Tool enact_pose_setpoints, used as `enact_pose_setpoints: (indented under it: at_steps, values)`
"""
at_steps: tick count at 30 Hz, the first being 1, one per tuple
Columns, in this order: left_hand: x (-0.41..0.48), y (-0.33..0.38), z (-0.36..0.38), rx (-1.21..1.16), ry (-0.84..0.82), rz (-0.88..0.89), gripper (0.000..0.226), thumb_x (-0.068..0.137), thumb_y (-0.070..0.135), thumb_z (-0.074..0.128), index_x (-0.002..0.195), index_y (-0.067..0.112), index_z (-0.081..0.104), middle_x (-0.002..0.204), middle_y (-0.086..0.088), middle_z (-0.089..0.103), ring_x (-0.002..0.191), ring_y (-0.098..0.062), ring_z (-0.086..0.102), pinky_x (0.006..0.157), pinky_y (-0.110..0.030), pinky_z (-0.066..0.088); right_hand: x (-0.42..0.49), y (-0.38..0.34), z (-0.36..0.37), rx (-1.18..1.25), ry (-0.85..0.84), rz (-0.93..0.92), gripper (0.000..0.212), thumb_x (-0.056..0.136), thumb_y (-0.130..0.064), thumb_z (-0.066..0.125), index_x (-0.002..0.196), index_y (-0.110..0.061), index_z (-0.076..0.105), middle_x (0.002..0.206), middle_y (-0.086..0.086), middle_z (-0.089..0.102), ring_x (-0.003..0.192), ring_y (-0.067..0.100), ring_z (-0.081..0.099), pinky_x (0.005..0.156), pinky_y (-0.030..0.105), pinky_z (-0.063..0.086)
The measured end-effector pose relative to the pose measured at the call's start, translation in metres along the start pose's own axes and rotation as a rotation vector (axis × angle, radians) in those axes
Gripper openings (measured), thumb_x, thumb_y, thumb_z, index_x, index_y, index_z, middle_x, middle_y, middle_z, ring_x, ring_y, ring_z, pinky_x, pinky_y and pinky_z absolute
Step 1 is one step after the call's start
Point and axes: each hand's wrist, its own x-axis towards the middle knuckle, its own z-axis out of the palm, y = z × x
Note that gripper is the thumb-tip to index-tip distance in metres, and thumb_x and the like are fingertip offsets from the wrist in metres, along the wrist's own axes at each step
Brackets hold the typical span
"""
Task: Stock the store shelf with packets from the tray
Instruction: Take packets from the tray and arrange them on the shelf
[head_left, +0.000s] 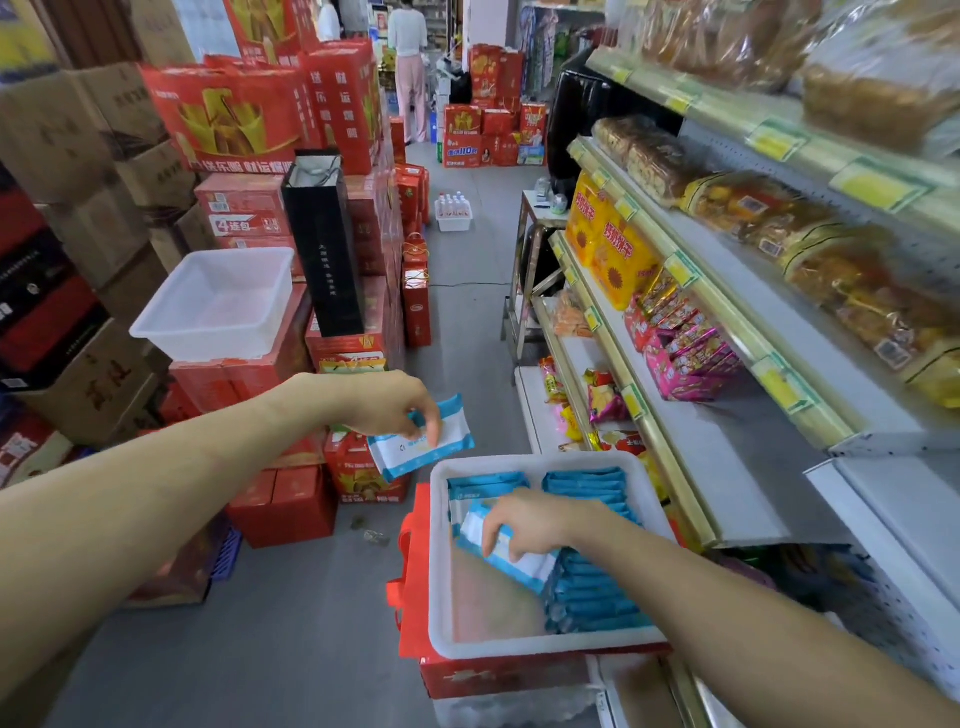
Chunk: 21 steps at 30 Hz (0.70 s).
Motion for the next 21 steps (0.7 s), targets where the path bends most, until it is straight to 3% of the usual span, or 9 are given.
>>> enact_pose_setpoints:
  at_steps: [2, 4, 7, 9, 11, 13, 16, 18, 21]
  values:
    - [0.007, 0.004, -0.008, 0.029, 0.021, 0.009, 0.029, 0.096, 0.023, 0.066, 0.11, 0.047, 0.074, 0.108, 0.016, 0.066, 0.084, -0.004, 0.062, 0.075, -0.024, 0.051, -0.011, 0.003, -0.022, -0.015, 0.042, -0.009, 0.038, 0.094, -0.008, 0.065, 0.126, -0.028, 0.073, 0.125, -0.001, 0.058, 0.111, 0.02, 0.055, 0.091, 0.033, 0.043]
    - [0.014, 0.009, -0.016, 0.043, 0.035, 0.013, 0.032, 0.091, 0.022, 0.069, 0.108, 0.049, 0.074, 0.1, 0.023, 0.063, 0.084, 0.003, 0.06, 0.067, -0.013, 0.042, -0.024, 0.007, -0.045, -0.059, 0.071, 0.004, 0.041, 0.098, -0.012, 0.06, 0.132, -0.033, 0.067, 0.12, -0.002, 0.052, 0.109, 0.021, 0.052, 0.086, 0.03, 0.035]
    - [0.024, 0.018, -0.031, 0.057, 0.041, 0.038, 0.046, 0.084, 0.016, 0.072, 0.098, 0.059, 0.069, 0.092, 0.034, 0.057, 0.083, 0.022, 0.053, 0.063, -0.007, 0.035, -0.051, 0.014, -0.077, -0.098, 0.08, 0.078, 0.049, 0.099, -0.012, 0.057, 0.138, -0.042, 0.058, 0.12, -0.003, 0.048, 0.106, 0.022, 0.053, 0.085, 0.037, 0.044]
    - [0.03, 0.025, -0.043, 0.084, 0.046, 0.057, 0.051, 0.083, 0.013, 0.07, 0.098, 0.062, 0.067, 0.096, 0.029, 0.062, 0.083, 0.011, 0.059, 0.074, -0.014, 0.043, -0.076, 0.018, -0.096, -0.096, 0.097, 0.126, 0.056, 0.096, -0.009, 0.06, 0.138, -0.046, 0.056, 0.125, -0.001, 0.049, 0.103, 0.022, 0.057, 0.086, 0.042, 0.053]
    - [0.034, 0.035, -0.061, 0.118, 0.053, 0.085, 0.055, 0.083, 0.012, 0.067, 0.1, 0.064, 0.065, 0.107, 0.02, 0.067, 0.088, 0.001, 0.06, 0.087, -0.027, 0.05, -0.102, 0.023, -0.116, -0.066, 0.131, 0.143, 0.055, 0.095, -0.007, 0.065, 0.135, -0.045, 0.062, 0.119, -0.005, 0.053, 0.086, 0.006, 0.06, 0.068, 0.025, 0.053]
    - [0.036, 0.049, -0.083, 0.141, 0.067, 0.115, 0.056, 0.084, 0.011, 0.063, 0.101, 0.064, 0.065, 0.109, 0.017, 0.066, 0.089, -0.002, 0.06, 0.087, -0.027, 0.048, -0.131, 0.026, -0.137, -0.052, 0.181, 0.162, 0.05, 0.093, -0.008, 0.068, 0.129, -0.042, 0.068, 0.111, -0.011, 0.055, 0.078, 0.003, 0.059, 0.054, 0.015, 0.043]
    - [0.039, 0.078, -0.122, 0.151, 0.08, 0.16, 0.055, 0.086, 0.009, 0.059, 0.106, 0.06, 0.068, 0.106, 0.012, 0.064, 0.087, -0.008, 0.059, 0.082, -0.028, 0.049, -0.175, 0.028, -0.167, -0.092, 0.261, 0.231, 0.049, 0.09, -0.011, 0.072, 0.126, -0.043, 0.07, 0.117, -0.009, 0.056, 0.091, 0.012, 0.056, 0.067, 0.024, 0.044]
    - [0.04, 0.101, -0.149, 0.14, 0.099, 0.186, 0.055, 0.089, 0.008, 0.059, 0.108, 0.058, 0.069, 0.111, 0.014, 0.065, 0.091, -0.01, 0.061, 0.085, -0.03, 0.051, -0.206, 0.028, -0.185, -0.125, 0.303, 0.272, 0.05, 0.088, -0.009, 0.073, 0.126, -0.041, 0.071, 0.114, -0.009, 0.057, 0.092, 0.013, 0.056, 0.066, 0.022, 0.042]
    - [0.043, 0.139, -0.189, 0.128, 0.142, 0.245, 0.052, 0.093, 0.006, 0.06, 0.11, 0.053, 0.073, 0.115, 0.019, 0.062, 0.091, -0.004, 0.059, 0.079, -0.02, 0.046, -0.257, 0.024, -0.212, -0.178, 0.337, 0.326, 0.05, 0.089, -0.006, 0.07, 0.123, -0.042, 0.074, 0.117, -0.01, 0.056, 0.098, 0.013, 0.055, 0.074, 0.026, 0.046]
